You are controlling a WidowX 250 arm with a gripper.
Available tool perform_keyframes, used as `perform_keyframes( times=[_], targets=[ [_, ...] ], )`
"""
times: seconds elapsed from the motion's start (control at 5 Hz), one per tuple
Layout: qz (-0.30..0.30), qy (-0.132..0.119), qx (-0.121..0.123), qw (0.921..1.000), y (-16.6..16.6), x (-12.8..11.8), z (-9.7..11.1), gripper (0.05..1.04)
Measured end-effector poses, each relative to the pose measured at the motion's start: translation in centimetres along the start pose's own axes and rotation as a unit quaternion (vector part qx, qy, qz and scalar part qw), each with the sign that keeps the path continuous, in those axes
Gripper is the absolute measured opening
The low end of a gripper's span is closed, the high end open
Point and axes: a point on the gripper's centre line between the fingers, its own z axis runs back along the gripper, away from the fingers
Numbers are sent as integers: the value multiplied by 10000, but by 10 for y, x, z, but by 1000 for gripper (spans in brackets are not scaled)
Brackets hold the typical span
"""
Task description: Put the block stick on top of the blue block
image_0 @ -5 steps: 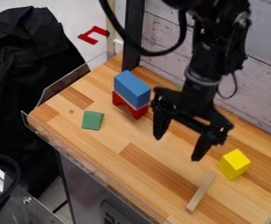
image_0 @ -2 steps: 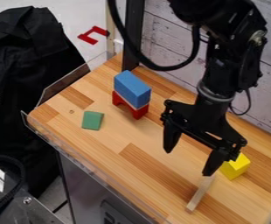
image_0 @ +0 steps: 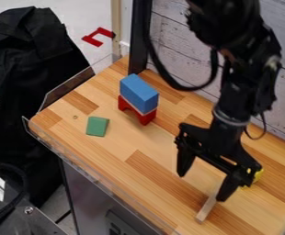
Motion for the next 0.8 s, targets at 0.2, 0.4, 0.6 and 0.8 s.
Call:
perform_keyframes(
  times=[0.2,0.4,0.6,0.8],
  targets=[
    [5,166,-62,9998,-5,3,-19,999],
    [-29,309,-73,9995,-11,6,-33,999],
    [-92,440,-55,9990,-16,12,-41,999],
    [-74,441,-78,9990,-19,15,-42,954]
  ],
)
